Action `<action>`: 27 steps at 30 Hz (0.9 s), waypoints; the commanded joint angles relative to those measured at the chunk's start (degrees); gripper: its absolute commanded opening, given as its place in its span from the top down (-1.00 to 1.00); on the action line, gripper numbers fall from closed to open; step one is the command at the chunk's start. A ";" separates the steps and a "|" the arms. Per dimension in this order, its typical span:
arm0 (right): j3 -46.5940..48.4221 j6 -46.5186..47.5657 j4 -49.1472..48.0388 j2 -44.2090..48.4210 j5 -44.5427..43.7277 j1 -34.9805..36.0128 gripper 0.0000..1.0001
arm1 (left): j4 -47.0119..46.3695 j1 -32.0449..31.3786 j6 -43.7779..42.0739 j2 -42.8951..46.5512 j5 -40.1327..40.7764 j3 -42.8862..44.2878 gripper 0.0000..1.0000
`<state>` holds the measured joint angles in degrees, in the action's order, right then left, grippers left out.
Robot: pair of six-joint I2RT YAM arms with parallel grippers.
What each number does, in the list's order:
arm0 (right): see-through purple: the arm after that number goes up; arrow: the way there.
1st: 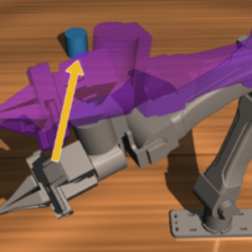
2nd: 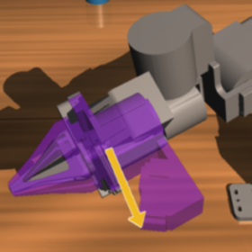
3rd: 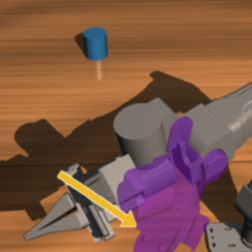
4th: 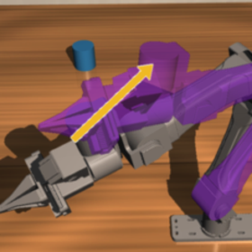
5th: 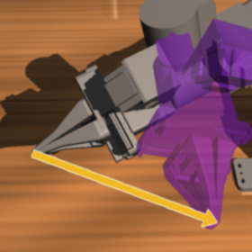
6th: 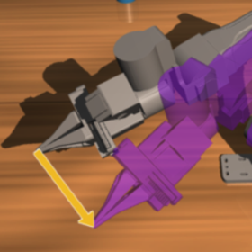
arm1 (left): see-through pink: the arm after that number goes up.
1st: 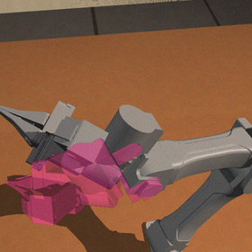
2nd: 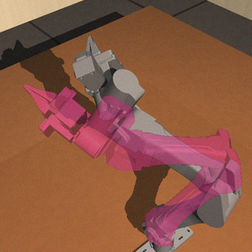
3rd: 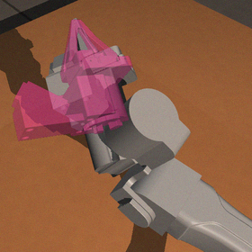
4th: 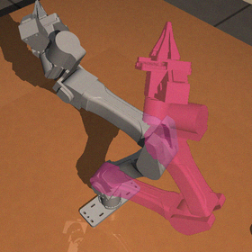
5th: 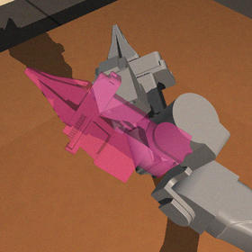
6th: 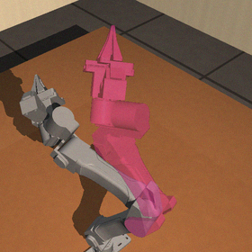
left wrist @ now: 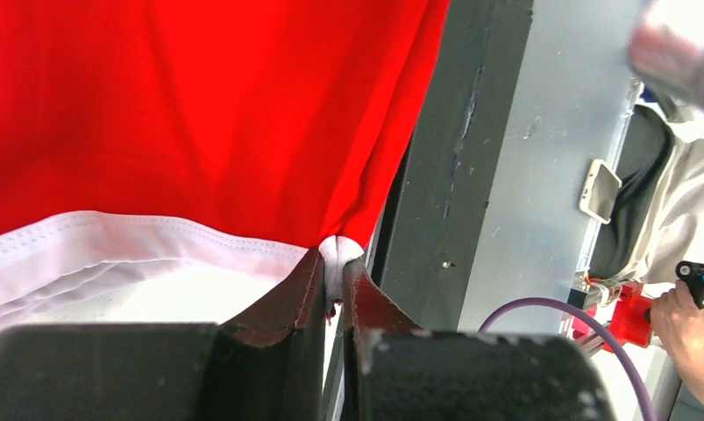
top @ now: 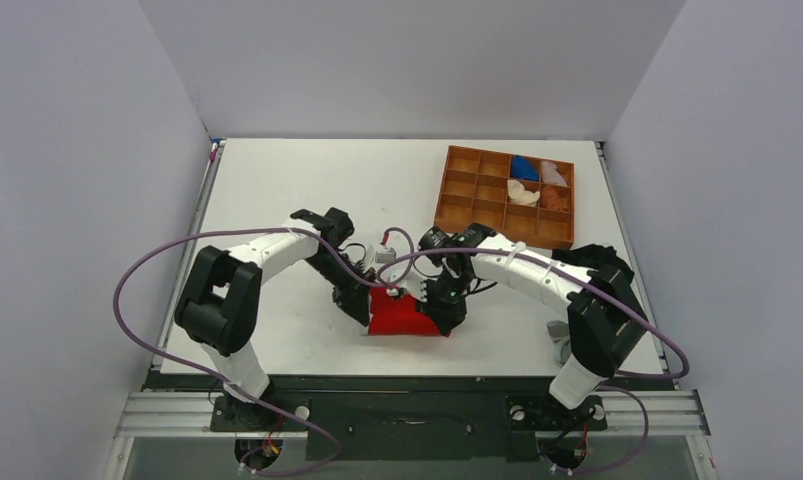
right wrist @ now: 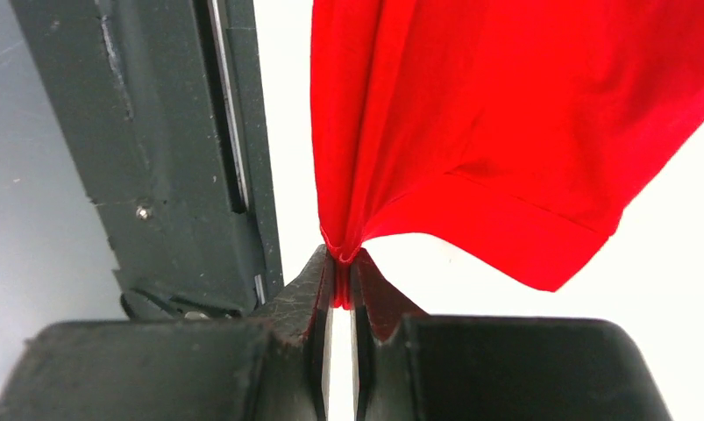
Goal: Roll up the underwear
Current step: Fold the underwear at the center of the board.
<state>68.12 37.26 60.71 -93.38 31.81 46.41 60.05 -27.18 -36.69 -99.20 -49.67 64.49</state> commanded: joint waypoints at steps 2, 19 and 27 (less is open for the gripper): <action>6.33 6.16 11.85 -3.94 9.22 -4.38 1.00 | 10.73 2.12 -7.62 -3.79 -6.65 7.96 1.00; 17.73 15.60 26.29 -18.29 19.87 -15.67 1.00 | 7.33 4.05 -3.63 -10.18 -3.54 16.89 1.00; 21.93 14.75 26.14 -23.49 18.77 -18.02 0.96 | -5.99 4.09 6.62 -9.30 4.16 14.52 1.00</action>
<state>87.11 51.90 84.77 -114.41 49.52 30.02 61.87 -23.20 -34.15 -109.51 -50.74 79.33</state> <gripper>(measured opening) 0.034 0.040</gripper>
